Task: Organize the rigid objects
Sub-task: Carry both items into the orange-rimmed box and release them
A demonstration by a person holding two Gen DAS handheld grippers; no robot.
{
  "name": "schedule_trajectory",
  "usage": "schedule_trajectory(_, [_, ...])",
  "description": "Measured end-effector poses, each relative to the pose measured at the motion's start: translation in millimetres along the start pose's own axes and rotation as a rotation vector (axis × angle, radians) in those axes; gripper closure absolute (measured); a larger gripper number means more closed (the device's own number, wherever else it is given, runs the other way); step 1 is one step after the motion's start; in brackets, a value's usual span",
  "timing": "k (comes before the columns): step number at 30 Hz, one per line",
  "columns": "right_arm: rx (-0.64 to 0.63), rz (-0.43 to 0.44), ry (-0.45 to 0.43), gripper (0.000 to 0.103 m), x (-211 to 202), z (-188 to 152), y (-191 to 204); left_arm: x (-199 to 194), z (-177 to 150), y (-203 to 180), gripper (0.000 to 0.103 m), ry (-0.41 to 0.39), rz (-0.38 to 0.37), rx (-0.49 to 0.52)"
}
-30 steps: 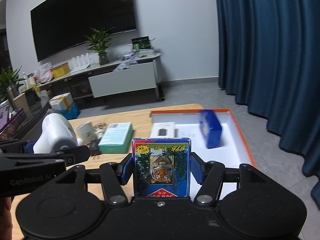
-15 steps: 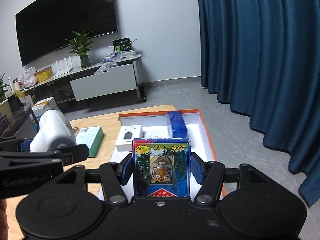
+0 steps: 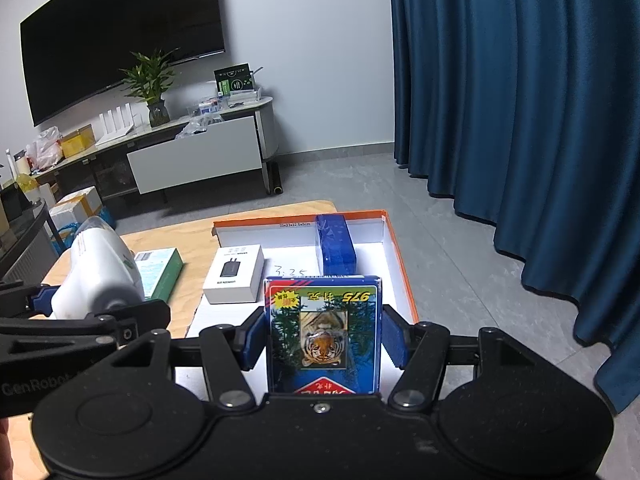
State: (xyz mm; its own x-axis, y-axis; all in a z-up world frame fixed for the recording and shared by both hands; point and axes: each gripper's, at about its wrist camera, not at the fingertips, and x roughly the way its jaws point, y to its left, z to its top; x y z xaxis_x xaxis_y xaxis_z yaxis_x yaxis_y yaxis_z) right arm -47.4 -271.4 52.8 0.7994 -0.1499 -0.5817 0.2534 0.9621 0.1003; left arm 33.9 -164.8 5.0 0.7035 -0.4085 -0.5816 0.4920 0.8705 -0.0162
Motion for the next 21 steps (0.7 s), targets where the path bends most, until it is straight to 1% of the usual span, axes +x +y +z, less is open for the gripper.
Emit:
schedule_trajectory(14, [-0.022, -0.001, 0.036, 0.032, 39, 8, -4, 27, 6, 1, 0.038, 0.034, 0.017, -0.022])
schedule_trajectory(21, [-0.03, -0.011, 0.056, 0.032, 60, 15, -6, 42, 10, -2, 0.038, 0.054, 0.008, -0.036])
